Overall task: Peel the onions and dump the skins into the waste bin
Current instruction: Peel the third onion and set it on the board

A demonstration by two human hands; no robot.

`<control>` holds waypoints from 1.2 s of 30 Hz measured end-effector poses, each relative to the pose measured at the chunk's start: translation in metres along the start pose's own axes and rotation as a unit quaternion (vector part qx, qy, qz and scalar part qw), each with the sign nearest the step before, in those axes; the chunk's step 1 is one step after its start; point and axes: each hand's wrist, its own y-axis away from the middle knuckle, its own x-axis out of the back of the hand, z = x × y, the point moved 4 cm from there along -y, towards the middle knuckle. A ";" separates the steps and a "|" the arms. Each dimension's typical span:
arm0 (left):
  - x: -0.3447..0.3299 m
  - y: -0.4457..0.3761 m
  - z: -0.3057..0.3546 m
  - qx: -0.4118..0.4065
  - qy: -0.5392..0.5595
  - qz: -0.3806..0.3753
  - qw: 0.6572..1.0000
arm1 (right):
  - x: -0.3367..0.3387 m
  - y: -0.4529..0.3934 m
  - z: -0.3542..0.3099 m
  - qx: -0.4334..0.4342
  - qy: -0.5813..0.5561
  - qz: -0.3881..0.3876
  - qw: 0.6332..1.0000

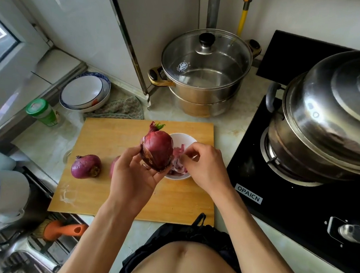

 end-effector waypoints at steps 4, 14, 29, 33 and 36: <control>0.001 -0.001 0.004 -0.007 -0.023 -0.007 1.000 | -0.002 -0.001 -0.008 0.007 -0.156 -0.044 0.987; -0.005 0.000 0.009 -0.041 -0.123 -0.038 0.991 | -0.008 0.002 -0.018 0.041 -0.217 -0.124 0.967; -0.007 -0.002 0.027 -0.154 -0.348 -0.092 0.920 | 0.009 0.002 -0.011 -0.014 -0.341 -0.111 0.934; -0.002 -0.010 0.020 -0.057 -0.285 -0.145 0.946 | 0.008 0.001 -0.009 -0.010 -0.417 -0.127 0.900; -0.005 -0.011 0.010 -0.001 -0.245 -0.206 0.947 | 0.003 0.000 -0.010 -0.014 -0.429 -0.139 0.892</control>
